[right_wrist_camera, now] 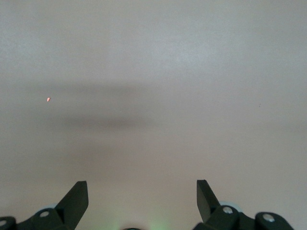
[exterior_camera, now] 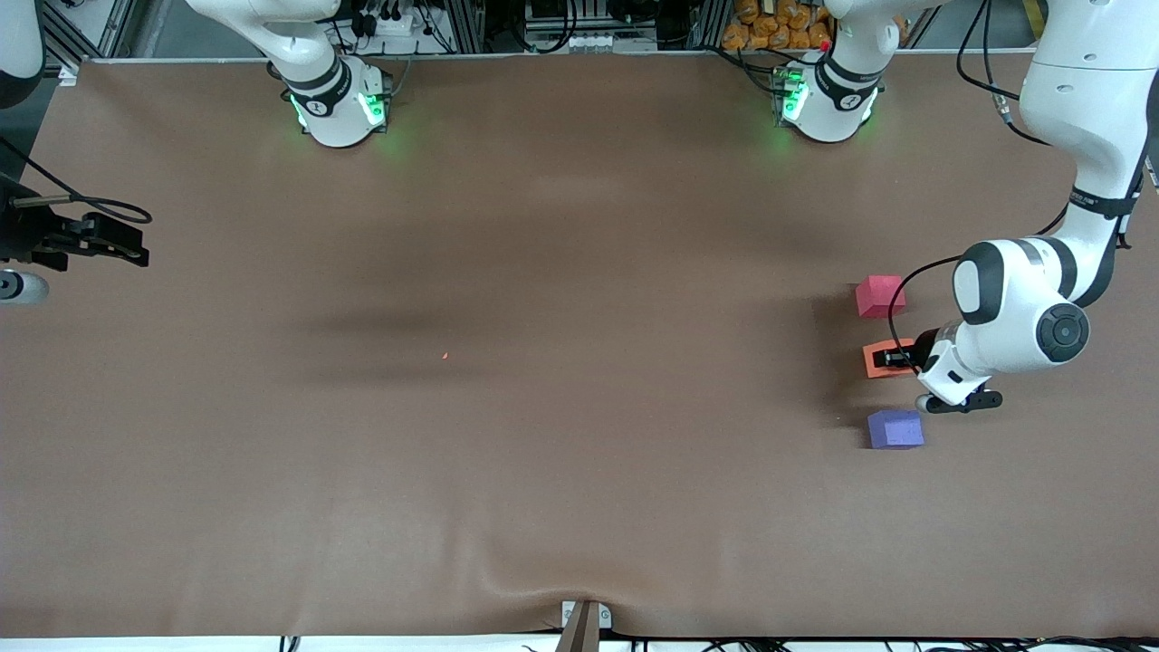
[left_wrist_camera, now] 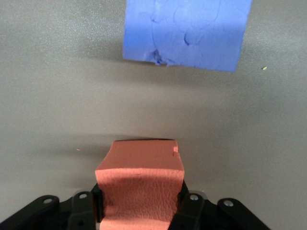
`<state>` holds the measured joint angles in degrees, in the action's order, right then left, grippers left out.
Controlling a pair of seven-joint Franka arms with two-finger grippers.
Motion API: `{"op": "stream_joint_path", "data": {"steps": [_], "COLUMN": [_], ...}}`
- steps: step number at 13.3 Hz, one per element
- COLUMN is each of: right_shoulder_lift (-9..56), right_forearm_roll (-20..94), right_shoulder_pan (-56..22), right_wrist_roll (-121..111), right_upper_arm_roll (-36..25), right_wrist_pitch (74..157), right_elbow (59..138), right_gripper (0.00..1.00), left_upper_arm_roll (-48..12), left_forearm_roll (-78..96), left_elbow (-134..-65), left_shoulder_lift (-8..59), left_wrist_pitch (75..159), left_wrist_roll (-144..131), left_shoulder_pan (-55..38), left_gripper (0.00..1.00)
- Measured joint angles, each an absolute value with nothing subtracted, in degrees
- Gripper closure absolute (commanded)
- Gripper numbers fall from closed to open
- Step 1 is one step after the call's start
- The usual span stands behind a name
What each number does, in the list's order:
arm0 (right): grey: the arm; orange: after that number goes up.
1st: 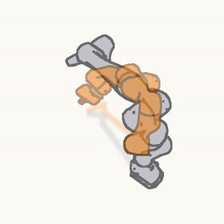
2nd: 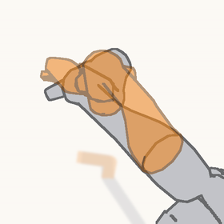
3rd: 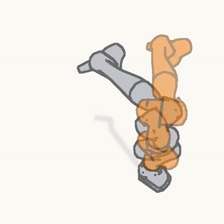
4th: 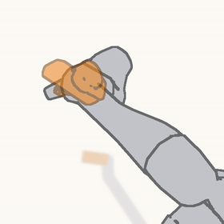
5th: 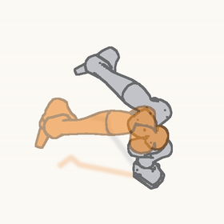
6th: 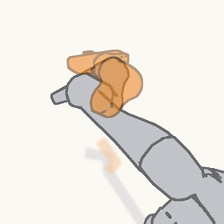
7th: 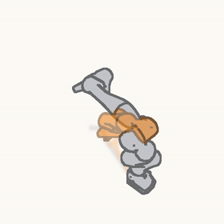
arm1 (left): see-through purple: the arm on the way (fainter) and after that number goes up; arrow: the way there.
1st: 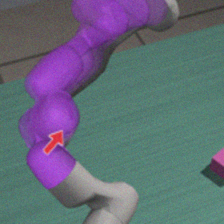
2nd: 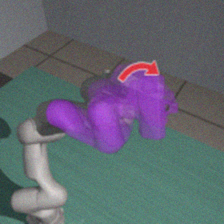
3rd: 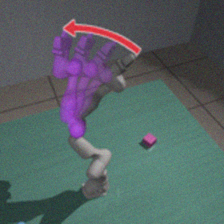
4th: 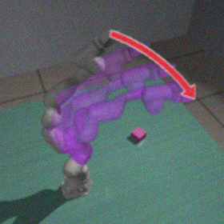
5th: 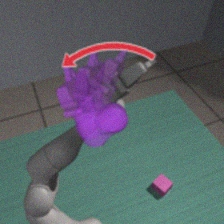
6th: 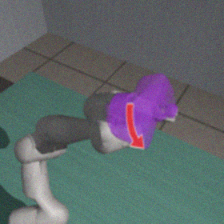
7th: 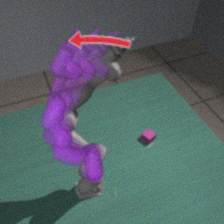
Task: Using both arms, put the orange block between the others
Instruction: 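Lower the orange cube between the pink and blue cubes, open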
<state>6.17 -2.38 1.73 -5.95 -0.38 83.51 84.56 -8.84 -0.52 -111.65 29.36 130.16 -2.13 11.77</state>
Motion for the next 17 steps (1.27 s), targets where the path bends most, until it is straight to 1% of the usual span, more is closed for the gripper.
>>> {"op": "stream_joint_path", "data": {"steps": [1,2,3,8,13,15,17], "right_shoulder_lift": [6.17,6.17,6.17,6.16,6.16,6.16,6.16], "right_forearm_roll": [-2.38,-2.38,-2.38,-2.38,-2.38,-2.38,-2.38], "right_shoulder_pan": [1.73,1.73,1.73,1.73,1.73,1.73,1.73], "right_wrist_roll": [-5.95,-5.95,-5.95,-5.95,-5.95,-5.95,-5.95], "right_upper_arm_roll": [-0.38,-0.38,-0.38,-0.39,-0.48,-0.48,-0.49], "right_wrist_pitch": [83.51,83.51,83.51,83.52,83.51,83.51,83.50], "right_elbow": [84.56,84.56,84.55,84.15,83.08,83.08,83.08], "right_gripper": [0.00,0.00,0.00,0.00,0.00,0.00,0.00], "left_upper_arm_roll": [-8.85,-8.85,-8.85,-8.66,-9.23,-9.38,-9.41], "left_forearm_roll": [-0.52,-0.52,-0.52,-0.52,-0.52,-0.52,-0.52], "left_elbow": [-111.71,-111.79,-111.88,-112.28,-111.56,-110.99,-110.46], "left_shoulder_lift": [29.37,29.37,29.37,30.83,31.07,29.96,27.31], "left_wrist_pitch": [130.29,130.41,130.54,133.39,133.81,133.49,130.81], "left_wrist_roll": [-2.13,-2.13,-2.13,-1.94,-2.43,-3.89,-4.71], "left_shoulder_pan": [11.77,11.77,11.77,12.86,12.33,11.30,10.59], "left_gripper": [1.00,0.64,0.01,0.00,0.00,0.00,0.00]}}
